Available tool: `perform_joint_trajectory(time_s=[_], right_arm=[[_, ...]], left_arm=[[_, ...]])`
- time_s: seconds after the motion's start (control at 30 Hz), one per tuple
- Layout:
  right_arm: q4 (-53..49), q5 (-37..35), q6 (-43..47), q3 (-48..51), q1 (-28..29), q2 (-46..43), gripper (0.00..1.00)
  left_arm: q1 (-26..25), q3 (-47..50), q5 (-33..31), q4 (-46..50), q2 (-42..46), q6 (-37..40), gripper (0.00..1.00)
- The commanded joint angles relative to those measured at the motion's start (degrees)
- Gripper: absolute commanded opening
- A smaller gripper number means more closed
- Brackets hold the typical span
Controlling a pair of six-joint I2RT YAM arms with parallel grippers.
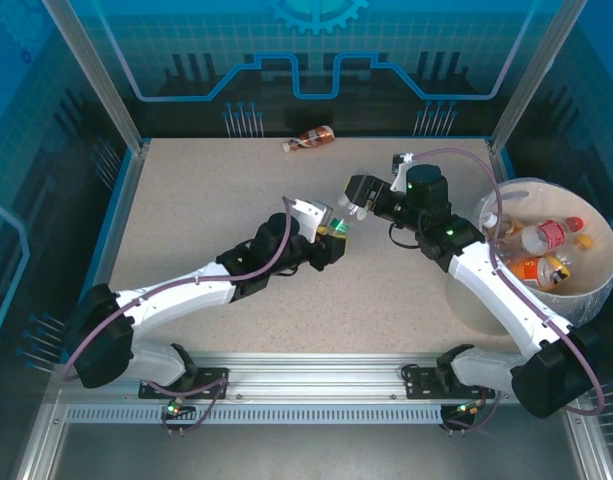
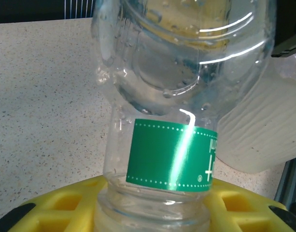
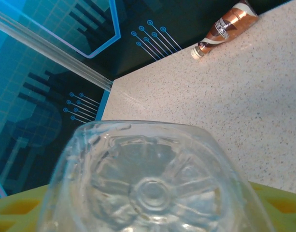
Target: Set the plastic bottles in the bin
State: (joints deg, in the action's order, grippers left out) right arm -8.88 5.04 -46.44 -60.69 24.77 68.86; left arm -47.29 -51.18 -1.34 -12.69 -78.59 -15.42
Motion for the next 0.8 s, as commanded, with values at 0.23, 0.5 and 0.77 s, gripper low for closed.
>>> perform_joint_trajectory(time_s=[0.23,0.5,0.77], right_arm=[[-1.6,-0.6,5.4,-1.8,0.3,-2.1,0.51],[-5.2,-4.4,12.1,-5.4,-1.5,-3.6,0.43],[-16.1,-12.0,24.0,-14.4,-5.6,-7.3,0.40]], left_arm=[[-0.7,-2.6,0.3,-1.8,1.3,2.0,0.42],[-0.7,-3.1,-0.9,-1.1,2.7,0.3,0.96],[-0.5,1.7,-10.6,-0.9,9.8,-2.0,0.99]])
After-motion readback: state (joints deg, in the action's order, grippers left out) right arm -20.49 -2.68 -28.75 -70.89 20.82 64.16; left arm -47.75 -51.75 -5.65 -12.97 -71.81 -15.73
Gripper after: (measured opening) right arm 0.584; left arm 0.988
